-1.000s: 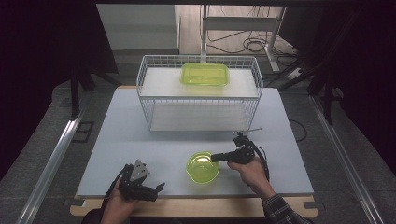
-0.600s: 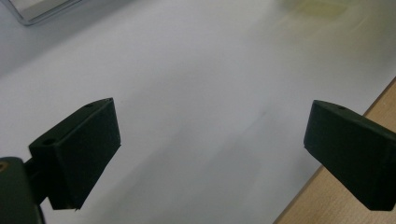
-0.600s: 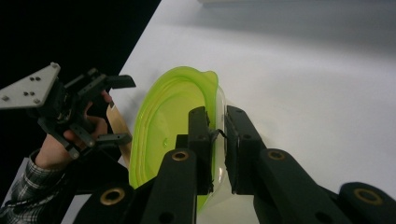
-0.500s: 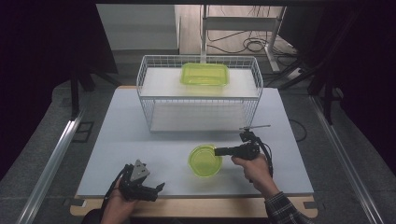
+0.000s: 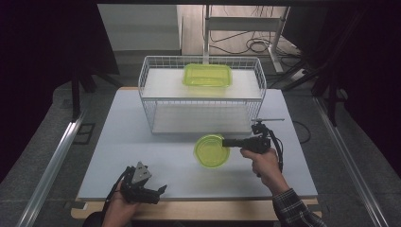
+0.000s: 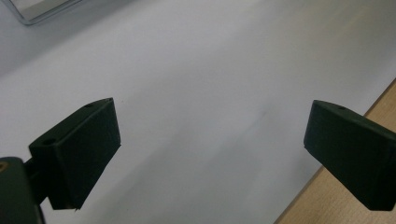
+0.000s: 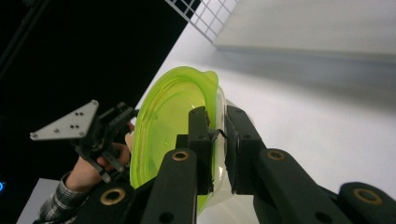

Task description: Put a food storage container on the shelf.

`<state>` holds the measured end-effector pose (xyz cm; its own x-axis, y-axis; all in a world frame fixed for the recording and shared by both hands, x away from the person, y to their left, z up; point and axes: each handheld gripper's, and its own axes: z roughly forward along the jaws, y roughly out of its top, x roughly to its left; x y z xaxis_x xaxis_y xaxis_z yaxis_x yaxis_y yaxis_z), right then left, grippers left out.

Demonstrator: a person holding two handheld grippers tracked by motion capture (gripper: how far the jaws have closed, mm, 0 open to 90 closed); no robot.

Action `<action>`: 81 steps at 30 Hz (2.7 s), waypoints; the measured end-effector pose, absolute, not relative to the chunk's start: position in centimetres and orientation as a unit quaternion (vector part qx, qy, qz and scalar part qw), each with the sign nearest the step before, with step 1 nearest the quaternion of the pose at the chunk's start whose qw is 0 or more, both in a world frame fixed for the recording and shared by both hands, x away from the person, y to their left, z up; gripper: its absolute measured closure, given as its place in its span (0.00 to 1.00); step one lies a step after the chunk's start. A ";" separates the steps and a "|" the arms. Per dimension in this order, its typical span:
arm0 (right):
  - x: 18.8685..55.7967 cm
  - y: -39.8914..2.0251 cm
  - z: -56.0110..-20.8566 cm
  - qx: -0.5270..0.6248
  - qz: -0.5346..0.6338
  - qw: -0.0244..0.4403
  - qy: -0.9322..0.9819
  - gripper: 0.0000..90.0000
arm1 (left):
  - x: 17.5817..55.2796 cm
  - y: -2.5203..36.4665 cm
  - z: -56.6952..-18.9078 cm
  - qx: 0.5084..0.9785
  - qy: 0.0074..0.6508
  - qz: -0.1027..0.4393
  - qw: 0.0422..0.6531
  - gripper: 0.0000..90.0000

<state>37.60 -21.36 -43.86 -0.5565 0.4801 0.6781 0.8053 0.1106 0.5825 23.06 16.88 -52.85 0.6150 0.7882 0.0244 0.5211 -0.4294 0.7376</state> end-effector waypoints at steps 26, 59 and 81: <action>39.8 -22.4 -35.9 -0.439 -0.562 0.136 -0.687 0.90 | 23.1 17.0 -52.8 0.824 0.399 0.187 0.357 0.04; 45.5 -19.5 -26.8 -0.456 -0.603 0.049 -0.653 0.90 | 23.1 17.0 -52.8 0.823 0.399 0.183 0.360 0.03; 49.3 -17.0 -27.5 -0.495 -0.589 0.018 -0.639 0.89 | 23.1 16.8 -52.9 0.828 0.393 0.182 0.357 0.03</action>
<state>49.33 -16.95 -27.51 -0.5100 0.6115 0.6049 0.6528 -0.1828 0.7352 23.06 16.85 -52.87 0.6246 0.7807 0.0212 0.5203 -0.4362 0.7342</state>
